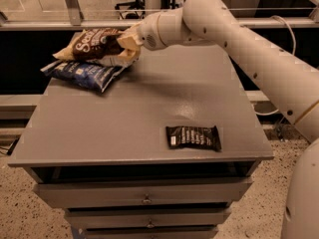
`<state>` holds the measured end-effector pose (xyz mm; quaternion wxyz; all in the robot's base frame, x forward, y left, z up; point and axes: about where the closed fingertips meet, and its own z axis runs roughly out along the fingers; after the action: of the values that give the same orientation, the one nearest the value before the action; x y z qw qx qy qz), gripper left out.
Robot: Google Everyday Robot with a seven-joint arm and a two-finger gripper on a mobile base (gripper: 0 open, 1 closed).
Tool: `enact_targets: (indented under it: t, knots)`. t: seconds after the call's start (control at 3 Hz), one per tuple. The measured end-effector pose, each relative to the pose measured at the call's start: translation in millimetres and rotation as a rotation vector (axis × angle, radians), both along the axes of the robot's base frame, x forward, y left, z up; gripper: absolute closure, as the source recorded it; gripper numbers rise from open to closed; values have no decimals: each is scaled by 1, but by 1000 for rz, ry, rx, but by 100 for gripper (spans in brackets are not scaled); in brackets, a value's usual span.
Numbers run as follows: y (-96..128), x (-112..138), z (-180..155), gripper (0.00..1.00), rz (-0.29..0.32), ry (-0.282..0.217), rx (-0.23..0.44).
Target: Move brown chip bag near blue chip bag
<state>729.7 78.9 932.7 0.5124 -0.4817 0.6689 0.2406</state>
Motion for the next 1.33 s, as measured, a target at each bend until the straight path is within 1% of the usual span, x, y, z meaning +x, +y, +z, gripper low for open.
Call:
enact_targets:
  t: [0.33,0.67,1.0,1.33]
  knots:
    - [7,-16,-14,100,39,23,-3]
    - [10,-28,-25,77,57,53,-14]
    - [14,-31,-31,53,47,65,-28]
    - [23,-25,-37,30,17,71,-46]
